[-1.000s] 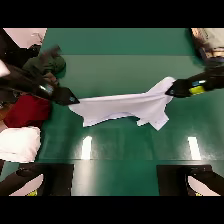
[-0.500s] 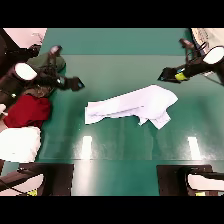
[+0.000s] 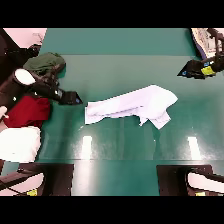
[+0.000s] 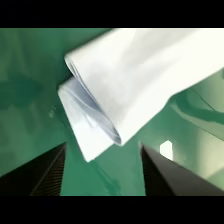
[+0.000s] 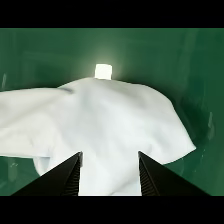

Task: Fold the shirts.

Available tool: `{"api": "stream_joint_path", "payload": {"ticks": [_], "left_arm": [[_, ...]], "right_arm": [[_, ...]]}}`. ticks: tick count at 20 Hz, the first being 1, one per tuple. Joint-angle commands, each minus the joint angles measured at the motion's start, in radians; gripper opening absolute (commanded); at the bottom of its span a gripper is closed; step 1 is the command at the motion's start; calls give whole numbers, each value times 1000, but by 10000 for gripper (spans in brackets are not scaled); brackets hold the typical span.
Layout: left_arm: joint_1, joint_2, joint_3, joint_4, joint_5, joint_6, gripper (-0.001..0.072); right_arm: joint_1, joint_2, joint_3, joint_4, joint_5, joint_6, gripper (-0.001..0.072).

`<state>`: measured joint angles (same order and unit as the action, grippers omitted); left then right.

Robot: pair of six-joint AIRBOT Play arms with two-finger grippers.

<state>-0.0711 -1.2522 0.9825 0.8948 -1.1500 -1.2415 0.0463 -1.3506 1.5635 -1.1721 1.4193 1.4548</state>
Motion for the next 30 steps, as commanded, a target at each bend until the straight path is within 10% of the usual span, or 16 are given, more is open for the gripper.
{"api": "stream_joint_path", "payload": {"ticks": [1,7,13,15,16,22,24,26,30], "left_arm": [[3,0,-171,-157,73,110,540],[-15,-2,-221,-301,127,252,541],[-132,-2,-219,-292,318,182,526],[-132,-2,-210,-289,332,173,64],[-132,-2,-197,-289,325,170,27],[-51,5,134,-220,-13,153,27],[-45,5,211,-214,-39,149,27],[-45,4,224,-221,-26,148,27],[-45,-3,222,-214,-21,114,27]], "right_arm": [[-13,41,3,0,29,-7,416],[-13,43,3,1,32,-6,416],[-13,43,3,0,34,-6,415],[-13,43,3,-10,43,-6,415],[-13,43,0,-10,54,-6,415],[-108,110,-277,-8,39,-10,415],[-180,138,-412,-3,-34,-10,422],[-243,124,-514,48,-77,-33,621],[-266,19,-620,264,-178,-152,576]]}}
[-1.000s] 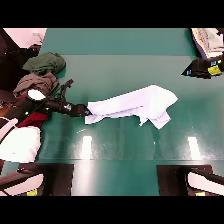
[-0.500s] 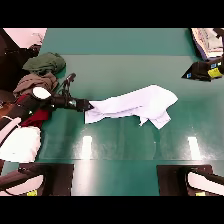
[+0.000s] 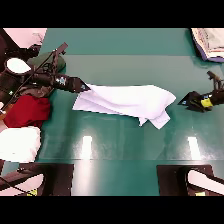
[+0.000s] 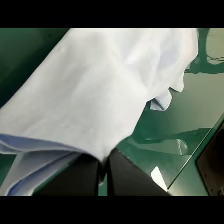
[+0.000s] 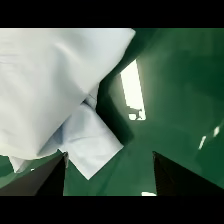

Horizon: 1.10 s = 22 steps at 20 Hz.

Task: Fold the shirts.

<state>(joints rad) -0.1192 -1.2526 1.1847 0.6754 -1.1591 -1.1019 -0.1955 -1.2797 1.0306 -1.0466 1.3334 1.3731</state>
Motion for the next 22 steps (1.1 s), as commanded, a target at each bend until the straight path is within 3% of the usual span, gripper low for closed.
{"api": "stream_joint_path", "payload": {"ticks": [1,6,7,9,10,11,15,22], "left_arm": [[3,-2,20,6,-13,-27,27],[3,-2,20,6,-19,-29,27],[3,-2,20,6,-19,-32,27],[3,-2,20,6,-19,-47,27],[3,-2,20,6,-19,-52,27],[4,0,21,7,-16,-67,27],[4,60,134,134,-15,-146,26],[3,195,547,166,-114,-183,27]], "right_arm": [[-14,-80,-88,167,-135,-75,574],[77,-230,-22,251,-235,-96,548],[94,-253,1,250,-240,-100,481],[118,-271,43,247,-247,-100,278],[125,-266,60,224,-245,-100,100],[124,-252,73,197,-233,-100,19],[70,-65,177,57,-156,-99,18],[7,283,574,51,-111,-98,18]]}}
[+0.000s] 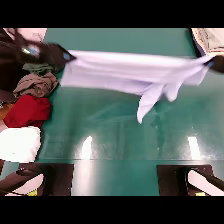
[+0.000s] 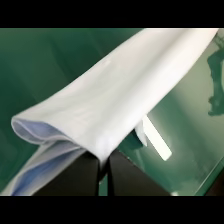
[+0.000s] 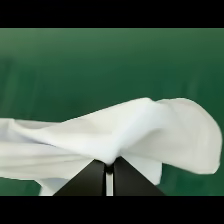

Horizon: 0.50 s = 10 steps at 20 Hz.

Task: Fold the shirts.

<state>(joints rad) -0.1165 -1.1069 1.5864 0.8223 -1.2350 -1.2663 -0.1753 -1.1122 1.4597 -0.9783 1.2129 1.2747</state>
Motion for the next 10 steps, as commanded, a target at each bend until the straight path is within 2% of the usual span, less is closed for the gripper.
{"api": "stream_joint_path", "payload": {"ticks": [1,6,10], "left_arm": [[1,69,189,18,-53,-21,27],[1,143,357,-9,-144,-104,27],[1,180,414,-134,-206,-183,27]], "right_arm": [[-13,150,186,-18,10,0,18],[-14,293,304,-21,11,0,18],[-14,371,367,-83,45,20,18]]}}
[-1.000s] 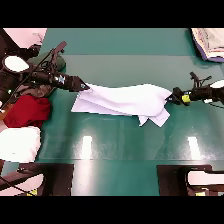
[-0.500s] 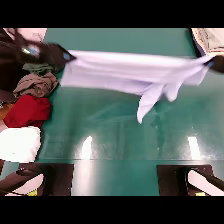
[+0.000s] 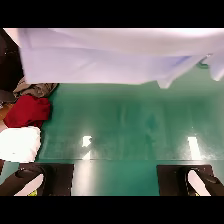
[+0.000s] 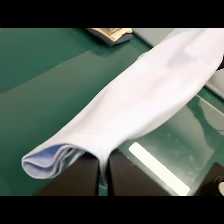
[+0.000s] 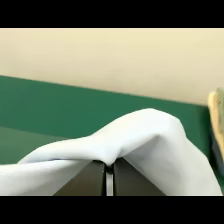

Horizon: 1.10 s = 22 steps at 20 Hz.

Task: Fold the shirts.

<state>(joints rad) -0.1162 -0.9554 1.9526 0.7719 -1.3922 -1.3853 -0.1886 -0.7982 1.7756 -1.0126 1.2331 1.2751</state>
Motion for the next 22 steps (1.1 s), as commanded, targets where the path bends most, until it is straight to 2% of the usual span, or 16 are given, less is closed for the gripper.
{"api": "stream_joint_path", "payload": {"ticks": [1,4,6,9,11,13,15,16,19,22], "left_arm": [[0,36,47,-115,-65,-88,27],[0,35,13,-86,-170,-137,27],[0,35,-111,-27,-214,-156,27],[0,35,-473,4,-193,-138,27],[0,35,-768,4,-102,-97,27],[1,29,-1033,26,72,-40,27],[1,-5,-1185,92,299,-5,27],[1,-35,-1211,133,402,4,27],[1,-132,-1172,157,597,5,27],[1,-215,-1069,158,693,5,28]], "right_arm": [[0,60,72,-84,53,58,18],[0,-7,139,-114,245,130,17],[8,-114,156,-76,390,202,17],[103,-290,51,-82,502,262,17],[180,-409,-62,-86,523,262,18],[247,-530,-167,-102,479,250,17],[292,-642,-232,-132,360,221,18],[305,-690,-245,-141,290,216,18],[314,-794,-246,-128,75,216,19],[301,-818,-246,-110,-97,217,19]]}}
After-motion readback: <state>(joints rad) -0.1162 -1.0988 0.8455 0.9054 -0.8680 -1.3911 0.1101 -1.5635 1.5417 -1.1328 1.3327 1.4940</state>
